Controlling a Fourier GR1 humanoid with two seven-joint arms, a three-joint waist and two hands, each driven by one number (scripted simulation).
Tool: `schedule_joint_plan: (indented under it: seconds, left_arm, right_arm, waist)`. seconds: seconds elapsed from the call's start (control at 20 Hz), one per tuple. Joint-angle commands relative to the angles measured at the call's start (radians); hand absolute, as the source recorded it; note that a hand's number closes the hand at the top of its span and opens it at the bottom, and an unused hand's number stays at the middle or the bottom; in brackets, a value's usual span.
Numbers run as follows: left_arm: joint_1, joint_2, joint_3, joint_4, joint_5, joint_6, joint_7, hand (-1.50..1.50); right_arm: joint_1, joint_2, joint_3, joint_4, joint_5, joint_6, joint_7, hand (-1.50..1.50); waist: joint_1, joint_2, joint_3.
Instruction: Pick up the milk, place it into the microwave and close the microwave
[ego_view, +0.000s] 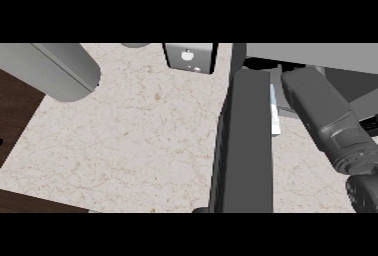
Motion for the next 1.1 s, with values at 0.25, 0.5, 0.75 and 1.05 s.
schedule_joint_plan:
  seconds: [0.25,0.5,0.75,1.05]
  left_arm:
    - [0.052,-0.056,-0.019,0.016,-0.074,-0.061,-0.034,-1.5]
    - [0.084,-0.136,-0.058,0.003,-0.139,-0.082,-0.066,-1.5]
    - [0.109,-0.183,-0.131,0.024,-0.149,-0.161,-0.09,-1.5]
    - [0.097,-0.188,-0.226,0.076,-0.221,-0.252,-0.082,-1.5]
  right_arm:
    - [0.026,0.005,-0.058,-0.037,-0.051,-0.038,-0.044,-1.5]
    - [0.088,-0.047,-0.049,-0.027,-0.043,0.093,-0.092,-1.5]
    - [0.134,-0.057,-0.064,-0.021,-0.061,0.187,-0.11,-1.5]
    - [0.19,-0.001,-0.114,-0.033,-0.126,0.415,-0.202,-1.5]
  waist:
    - [-0.041,-0.031,-0.004]
    - [-0.07,-0.041,-0.003]
    - [-0.099,-0.053,-0.004]
    - [-0.119,-0.059,-0.004]
